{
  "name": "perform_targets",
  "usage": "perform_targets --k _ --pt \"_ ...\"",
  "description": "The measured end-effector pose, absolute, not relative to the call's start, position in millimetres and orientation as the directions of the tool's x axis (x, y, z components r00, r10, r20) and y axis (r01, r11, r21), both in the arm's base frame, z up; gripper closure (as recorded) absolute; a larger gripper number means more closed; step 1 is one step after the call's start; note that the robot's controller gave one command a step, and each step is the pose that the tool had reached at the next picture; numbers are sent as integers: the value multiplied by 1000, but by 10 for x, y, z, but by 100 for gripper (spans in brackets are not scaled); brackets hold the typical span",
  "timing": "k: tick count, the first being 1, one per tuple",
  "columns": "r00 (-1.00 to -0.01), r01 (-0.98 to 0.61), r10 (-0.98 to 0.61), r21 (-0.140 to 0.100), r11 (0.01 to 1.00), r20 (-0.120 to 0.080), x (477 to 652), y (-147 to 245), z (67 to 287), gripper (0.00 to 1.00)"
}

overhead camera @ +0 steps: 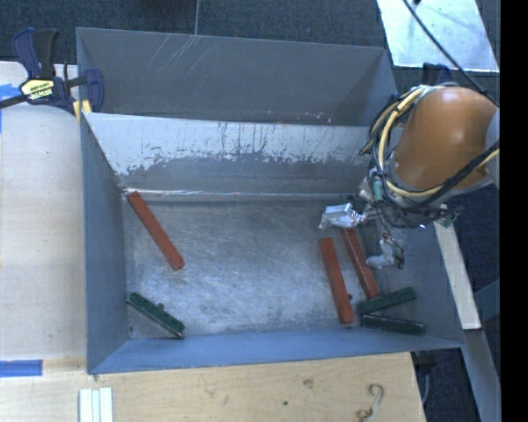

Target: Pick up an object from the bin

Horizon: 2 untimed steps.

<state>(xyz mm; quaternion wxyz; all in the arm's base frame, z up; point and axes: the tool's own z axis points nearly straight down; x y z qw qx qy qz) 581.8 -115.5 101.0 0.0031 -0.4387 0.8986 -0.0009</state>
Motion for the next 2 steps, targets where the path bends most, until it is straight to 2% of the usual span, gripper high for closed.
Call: perform_targets --k 1,2 --pt "-167 -986 -986 -3 167 -5 6265 -1293 1126 0" --pt "-565 -825 -825 1 565 -1 5848 -1049 698 0"
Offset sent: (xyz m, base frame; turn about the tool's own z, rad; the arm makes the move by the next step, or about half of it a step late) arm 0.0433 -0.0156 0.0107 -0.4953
